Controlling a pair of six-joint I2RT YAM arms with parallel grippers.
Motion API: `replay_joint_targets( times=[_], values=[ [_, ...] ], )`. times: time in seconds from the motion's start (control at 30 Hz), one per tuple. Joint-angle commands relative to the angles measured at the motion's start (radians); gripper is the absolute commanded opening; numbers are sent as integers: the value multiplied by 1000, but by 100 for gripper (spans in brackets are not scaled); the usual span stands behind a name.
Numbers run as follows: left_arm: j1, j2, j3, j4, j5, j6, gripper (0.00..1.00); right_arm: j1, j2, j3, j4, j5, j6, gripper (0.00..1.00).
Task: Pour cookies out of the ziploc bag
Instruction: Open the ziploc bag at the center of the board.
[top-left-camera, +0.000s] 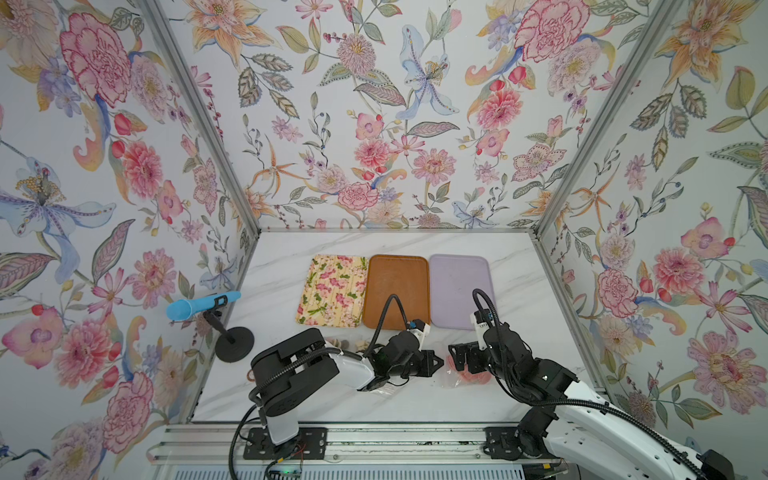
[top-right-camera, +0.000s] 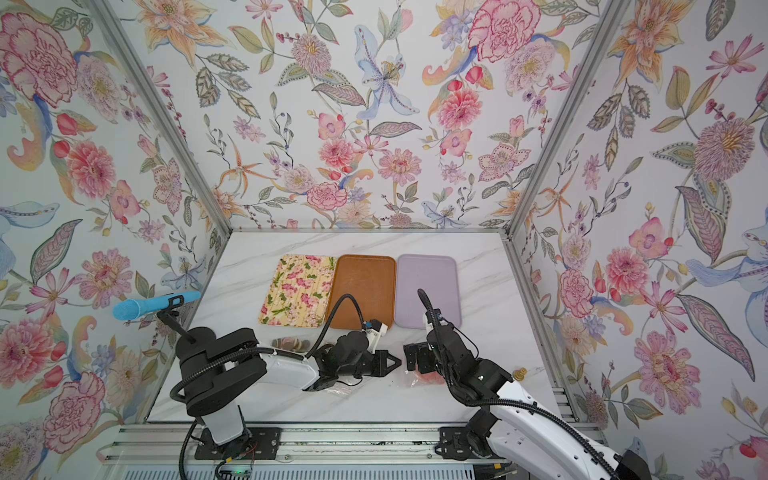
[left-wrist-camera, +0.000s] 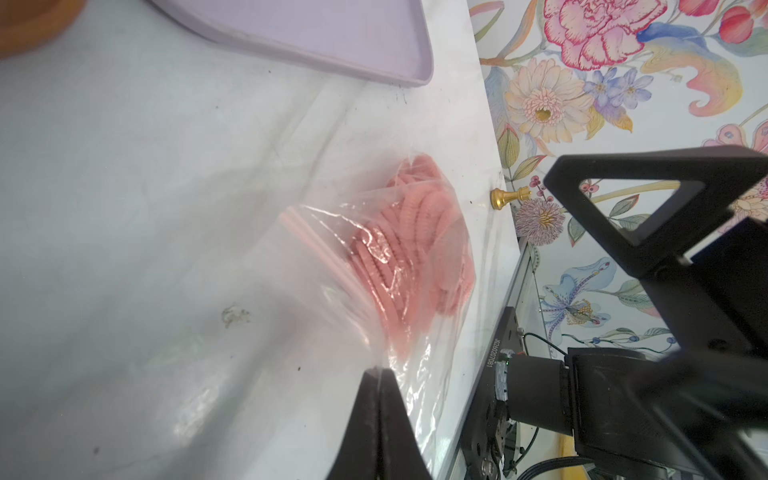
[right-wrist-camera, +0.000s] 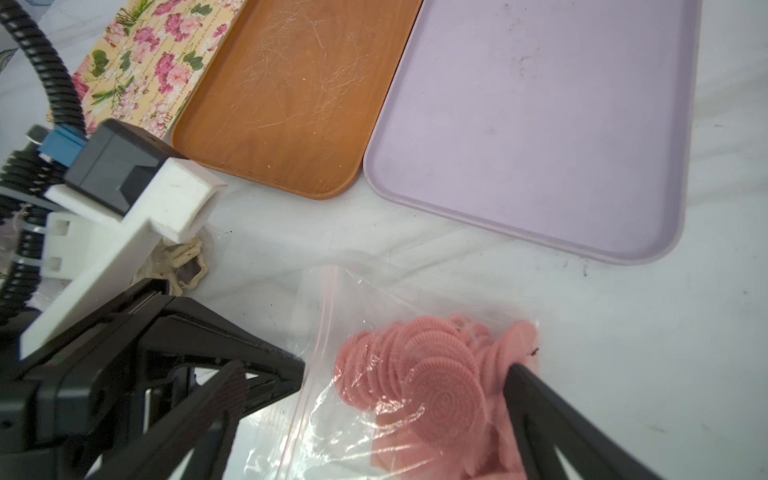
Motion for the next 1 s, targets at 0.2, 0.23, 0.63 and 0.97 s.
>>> replay_joint_targets(
  times=[0.2,0.23,0.63,0.97],
  values=[
    [58,-110,213,-424,-33,273,0,-78,-63,-22,62,-120,-77,100],
    [65,-115,234,-458,-33,292,0,-78,-67,-26,74,-127,-84,100],
    [83,-158,465,-771,-82,441,0,-112,-172,-86,181,-198,-139,99],
    [79,-152,485,-883,-136,457,0,-148,-201,-101,225,-294,-148,98]
  ],
)
